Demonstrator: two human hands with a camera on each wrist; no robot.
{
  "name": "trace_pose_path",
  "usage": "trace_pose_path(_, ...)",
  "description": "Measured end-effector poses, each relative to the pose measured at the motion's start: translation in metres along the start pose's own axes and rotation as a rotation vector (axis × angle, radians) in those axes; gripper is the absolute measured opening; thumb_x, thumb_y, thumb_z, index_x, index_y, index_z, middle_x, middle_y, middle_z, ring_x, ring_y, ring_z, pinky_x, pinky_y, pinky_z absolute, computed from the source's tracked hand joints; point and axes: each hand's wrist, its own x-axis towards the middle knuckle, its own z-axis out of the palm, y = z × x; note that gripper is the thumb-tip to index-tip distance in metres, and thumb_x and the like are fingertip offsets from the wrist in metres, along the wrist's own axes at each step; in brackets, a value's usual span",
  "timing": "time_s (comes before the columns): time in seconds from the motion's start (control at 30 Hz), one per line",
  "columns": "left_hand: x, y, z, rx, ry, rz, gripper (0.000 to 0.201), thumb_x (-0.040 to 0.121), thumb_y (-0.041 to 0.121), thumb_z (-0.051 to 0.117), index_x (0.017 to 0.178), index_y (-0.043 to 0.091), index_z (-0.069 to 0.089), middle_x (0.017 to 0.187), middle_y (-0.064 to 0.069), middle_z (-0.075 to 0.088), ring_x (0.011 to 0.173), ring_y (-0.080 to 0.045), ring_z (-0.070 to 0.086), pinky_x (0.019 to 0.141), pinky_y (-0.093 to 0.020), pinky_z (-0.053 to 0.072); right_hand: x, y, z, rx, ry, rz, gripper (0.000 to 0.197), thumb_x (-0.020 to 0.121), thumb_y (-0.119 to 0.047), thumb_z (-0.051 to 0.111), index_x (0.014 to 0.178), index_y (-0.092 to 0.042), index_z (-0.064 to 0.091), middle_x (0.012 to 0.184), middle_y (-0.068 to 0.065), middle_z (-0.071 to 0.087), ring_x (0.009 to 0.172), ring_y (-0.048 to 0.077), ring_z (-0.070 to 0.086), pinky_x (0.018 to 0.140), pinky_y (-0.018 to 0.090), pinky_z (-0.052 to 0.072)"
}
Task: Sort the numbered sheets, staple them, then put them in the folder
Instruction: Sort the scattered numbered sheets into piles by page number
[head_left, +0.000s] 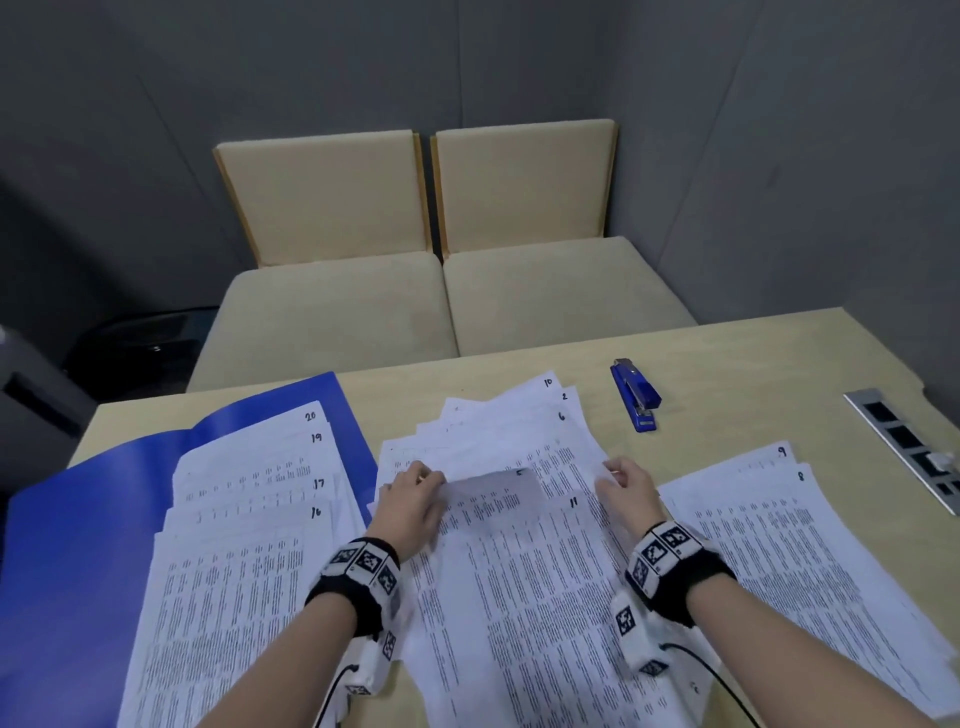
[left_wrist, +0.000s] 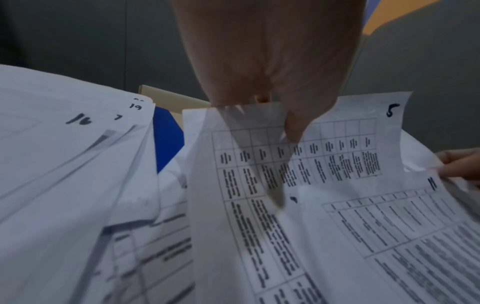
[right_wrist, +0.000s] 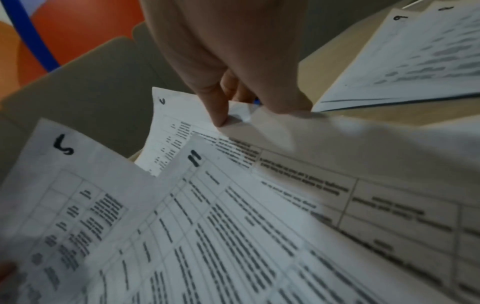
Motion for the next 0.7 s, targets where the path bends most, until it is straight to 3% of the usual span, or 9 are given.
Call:
trace_pose_path(0.13, 0.008, 0.008, -0.004, -0.138, 0.047, 0.019, 0.016, 0.093, 0.025, 0.052, 0.098, 0.01, 0.058, 0.139, -0.003, 0.037, 0.119, -0.022, 0.048, 0.096, -0.044, 0.044, -0.011, -0.011, 0.0, 0.323, -0.134, 0.131, 0.017, 0.088, 0.008, 0.047, 0.093, -0.003, 0.058, 0.082, 0.01, 0.063, 0.07, 0.021, 0.058, 0.053, 0.023, 0.047)
trace_pose_path(0.27, 0.025, 0.021, -0.011, -0.115, 0.089, 0.014, 0.018, 0.092, 0.024, 0.053, 0.096, 0.008, 0.061, 0.152, -0.006, 0.028, 0.128, -0.024, 0.042, 0.102, -0.04, 0.037, -0.008, -0.007, 0.006, 0.325, -0.271, 0.256, 0.013, 0.089, 0.006, 0.052, 0.085, -0.004, 0.058, 0.086, 0.015, 0.064, 0.074, 0.027, 0.062, 0.069, 0.036, 0.051)
trace_pose_path(0.33, 0.033, 0.027, -0.014, -0.092, 0.076, -0.012, 0.019, 0.09, 0.024, 0.054, 0.098, 0.009, 0.063, 0.144, -0.004, 0.038, 0.129, -0.023, 0.04, 0.109, -0.04, 0.028, -0.008, -0.004, 0.011, 0.31, -0.297, 0.3, 0.014, 0.089, 0.006, 0.051, 0.084, -0.005, 0.058, 0.085, 0.017, 0.064, 0.072, 0.027, 0.061, 0.068, 0.038, 0.05)
trace_pose_path(0.4, 0.039, 0.031, -0.015, -0.064, 0.057, -0.065, 0.023, 0.089, 0.027, 0.054, 0.103, 0.011, 0.063, 0.127, -0.003, 0.047, 0.121, -0.023, 0.042, 0.11, -0.041, 0.023, -0.01, -0.002, 0.014, 0.331, -0.337, 0.316, 0.014, 0.089, 0.008, 0.048, 0.085, -0.003, 0.055, 0.084, 0.016, 0.061, 0.067, 0.028, 0.059, 0.061, 0.033, 0.047)
trace_pose_path(0.47, 0.041, 0.032, -0.015, -0.06, 0.045, -0.095, 0.025, 0.089, 0.027, 0.054, 0.105, 0.011, 0.063, 0.114, -0.004, 0.048, 0.112, -0.024, 0.045, 0.108, -0.041, 0.024, -0.014, -0.004, 0.015, 0.375, -0.373, 0.324, 0.012, 0.089, 0.005, 0.047, 0.094, -0.002, 0.056, 0.092, 0.014, 0.055, 0.077, 0.034, 0.061, 0.06, 0.031, 0.042)
trace_pose_path(0.53, 0.04, 0.03, -0.014, -0.073, 0.039, -0.116, 0.026, 0.089, 0.027, 0.054, 0.106, 0.009, 0.064, 0.11, -0.004, 0.048, 0.108, -0.024, 0.047, 0.105, -0.038, 0.025, -0.018, -0.005, 0.015, 0.4, -0.393, 0.32, 0.022, 0.089, -0.008, 0.054, 0.11, -0.001, 0.053, 0.108, 0.009, 0.05, 0.099, 0.034, 0.06, 0.071, 0.034, 0.047)
trace_pose_path(0.6, 0.039, 0.03, -0.013, -0.092, 0.046, -0.119, 0.027, 0.09, 0.026, 0.055, 0.108, 0.008, 0.063, 0.107, -0.004, 0.046, 0.106, -0.025, 0.048, 0.103, -0.036, 0.027, -0.02, -0.004, 0.02, 0.323, -0.403, 0.267, 0.056, 0.085, -0.026, 0.067, 0.132, -0.01, 0.041, 0.133, 0.002, 0.046, 0.121, 0.027, 0.052, 0.096, 0.041, 0.047)
trace_pose_path(0.67, 0.036, 0.034, -0.012, -0.13, 0.061, -0.116, 0.027, 0.09, 0.024, 0.055, 0.108, 0.006, 0.063, 0.101, -0.001, 0.042, 0.104, -0.025, 0.049, 0.103, -0.037, 0.032, -0.016, 0.003, 0.026, 0.211, -0.399, 0.161, 0.083, 0.069, -0.042, 0.081, 0.136, -0.012, 0.042, 0.139, 0.003, 0.05, 0.126, 0.024, 0.051, 0.104, 0.043, 0.044)
trace_pose_path(0.7, 0.034, 0.035, -0.012, -0.146, 0.067, -0.111, 0.027, 0.09, 0.023, 0.056, 0.108, 0.005, 0.064, 0.1, 0.0, 0.041, 0.102, -0.025, 0.049, 0.102, -0.039, 0.033, -0.018, 0.002, 0.029, 0.177, -0.385, 0.119, 0.077, 0.07, -0.038, 0.081, 0.133, -0.01, 0.047, 0.134, 0.006, 0.056, 0.123, 0.024, 0.054, 0.101, 0.039, 0.046)
